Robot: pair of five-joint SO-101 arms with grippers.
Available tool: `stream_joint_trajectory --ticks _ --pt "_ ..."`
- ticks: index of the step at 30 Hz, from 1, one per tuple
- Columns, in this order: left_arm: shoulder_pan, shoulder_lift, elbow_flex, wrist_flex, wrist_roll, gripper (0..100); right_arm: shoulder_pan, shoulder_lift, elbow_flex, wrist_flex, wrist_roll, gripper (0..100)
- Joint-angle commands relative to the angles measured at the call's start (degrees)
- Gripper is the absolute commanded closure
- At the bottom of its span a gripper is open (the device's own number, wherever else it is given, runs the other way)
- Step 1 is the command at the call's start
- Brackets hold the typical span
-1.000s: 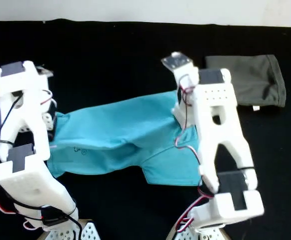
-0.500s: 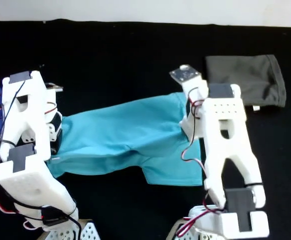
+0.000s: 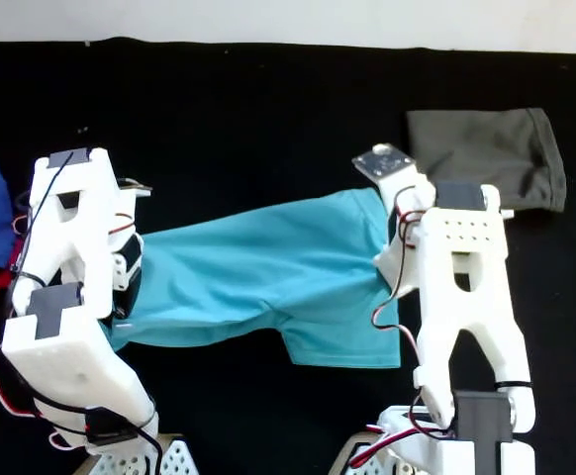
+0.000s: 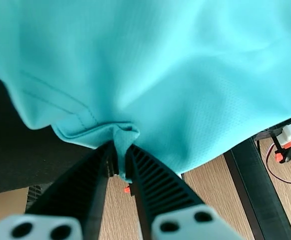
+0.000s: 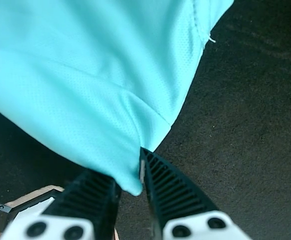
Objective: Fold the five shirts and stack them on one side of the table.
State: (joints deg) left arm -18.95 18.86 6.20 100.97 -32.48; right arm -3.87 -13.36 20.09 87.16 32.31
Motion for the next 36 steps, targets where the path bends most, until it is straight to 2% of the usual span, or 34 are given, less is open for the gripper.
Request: stream_joint_trajectory --ticks 1,7,11,15,21,23,25,26,30,36 --pt "0.5 -3.0 -0.1 0.7 -0.4 99 0.7 -2.1 0.1 0.2 0.8 99.3" --pt "0.6 -2.8 -0.2 -0.9 -0.4 98 0.5 -2.2 2.1 0.2 0.8 97.0" --pt "0.0 -3.1 -0.9 -0.5 -0.4 86 -0.5 -2.6 2.9 0.7 0.8 85.2" --pt "-1.9 -3.1 -3.6 -0.5 -0.4 80 -2.1 -2.6 2.6 0.7 0.6 83.0" --pt "-5.1 -2.8 -12.0 -0.6 -0.3 81 -5.1 -2.6 1.5 -1.5 0.3 83.0" --pt "-5.1 -2.4 -14.9 -0.9 -0.1 87 -6.2 -2.1 -0.5 -5.1 -2.5 86.8" --pt "-4.3 -2.3 -16.9 -1.7 1.6 100 -8.0 -2.0 -2.2 -10.1 -5.9 97.2" --pt "-3.6 -2.3 -17.1 -2.8 2.8 97 -9.2 -1.9 -2.6 -12.2 -6.9 99.8" --pt "-0.7 -1.5 -17.0 -7.3 3.6 99 -13.9 0.7 -2.9 -18.7 -7.6 99.5" --pt "-0.1 8.3 -17.5 -13.5 4.7 99 -14.8 13.8 -3.0 -32.7 -7.7 99.3"
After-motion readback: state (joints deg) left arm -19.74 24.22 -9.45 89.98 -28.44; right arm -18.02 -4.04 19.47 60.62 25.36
